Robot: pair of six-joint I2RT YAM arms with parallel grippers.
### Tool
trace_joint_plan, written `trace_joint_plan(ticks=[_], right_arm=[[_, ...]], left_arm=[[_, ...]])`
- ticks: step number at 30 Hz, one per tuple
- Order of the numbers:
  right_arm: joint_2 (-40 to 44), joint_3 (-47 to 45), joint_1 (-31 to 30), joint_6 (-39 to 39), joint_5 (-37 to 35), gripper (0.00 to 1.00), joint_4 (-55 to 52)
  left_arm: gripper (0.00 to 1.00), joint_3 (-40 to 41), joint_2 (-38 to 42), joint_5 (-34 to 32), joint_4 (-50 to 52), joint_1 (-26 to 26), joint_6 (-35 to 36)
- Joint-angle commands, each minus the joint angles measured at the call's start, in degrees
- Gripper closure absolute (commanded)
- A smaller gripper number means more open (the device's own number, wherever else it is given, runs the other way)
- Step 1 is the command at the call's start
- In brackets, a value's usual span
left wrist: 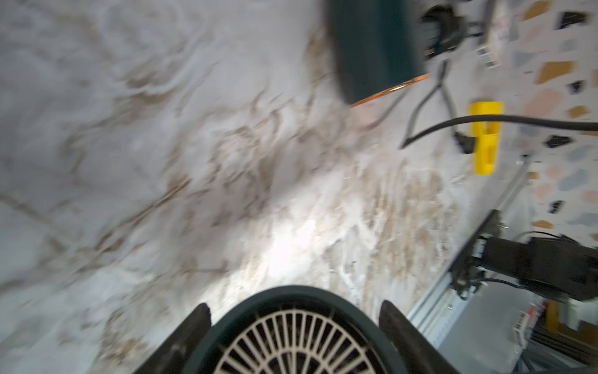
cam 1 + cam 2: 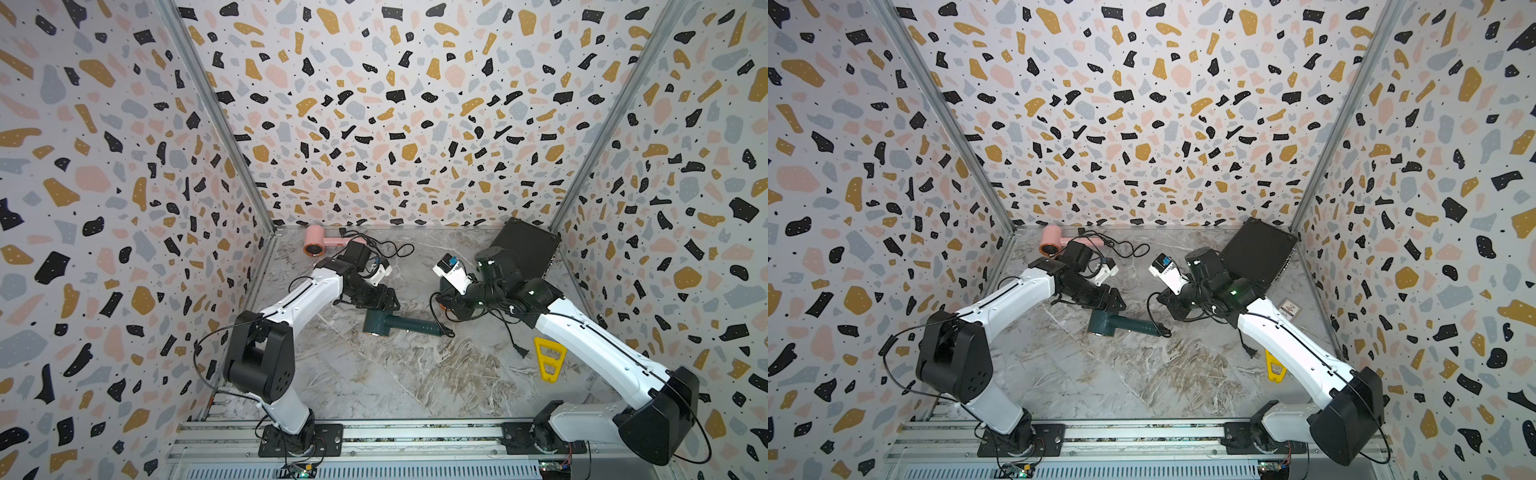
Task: Wrap the cord around the hair dryer
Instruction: Pick up the hair dryer from the center of the board.
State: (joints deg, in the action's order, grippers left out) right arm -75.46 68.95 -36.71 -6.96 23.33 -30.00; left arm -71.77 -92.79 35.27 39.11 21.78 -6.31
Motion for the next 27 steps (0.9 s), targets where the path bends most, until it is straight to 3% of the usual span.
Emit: trace_joint_plan(ticks=[1, 6, 9, 10, 14, 20, 24, 27], right_arm=[[-1.78, 1.63, 0.22, -0.47, 3.7, 1.0, -0.03], [-1.2, -1.01, 1.88, 2.26, 5.36, 1.0, 3.59], [0.32, -3.41, 3.38, 4.83, 8.16, 0.96, 6.51], [0.8, -4.36, 3.72, 5.68, 8.67, 0.92, 7.58], [2.66, -6.72, 5.28, 7.89, 10.34, 0.55, 10.25], [6.81, -11.22, 12.81, 13.44, 16.34, 0.16, 17.98], [9.93, -15.25, 20.1, 19.29, 17.62, 0.07, 24.95], [10.27, -15.59, 24.02, 19.41, 14.05, 0.08, 21.61]], left_arm=[[1.0, 3.84, 4.99, 16.03, -13.76, 0.11, -6.5], [1.0, 10.6, 10.43, 17.58, -32.87, 0.12, -20.0], [1.0, 11.65, 12.16, 11.56, -34.95, 0.07, -24.13], [1.0, 11.57, 12.46, 8.87, -34.27, 0.06, -24.78], [1.0, 10.14, 13.6, 2.9, -30.96, 0.06, -25.08], [1.0, 2.46, 16.89, -3.11, -17.63, 0.11, -21.07], [1.0, -3.89, 17.46, -6.92, -9.88, 0.14, -19.56], [1.0, -8.18, 17.46, -8.05, -6.16, 0.09, -19.19]])
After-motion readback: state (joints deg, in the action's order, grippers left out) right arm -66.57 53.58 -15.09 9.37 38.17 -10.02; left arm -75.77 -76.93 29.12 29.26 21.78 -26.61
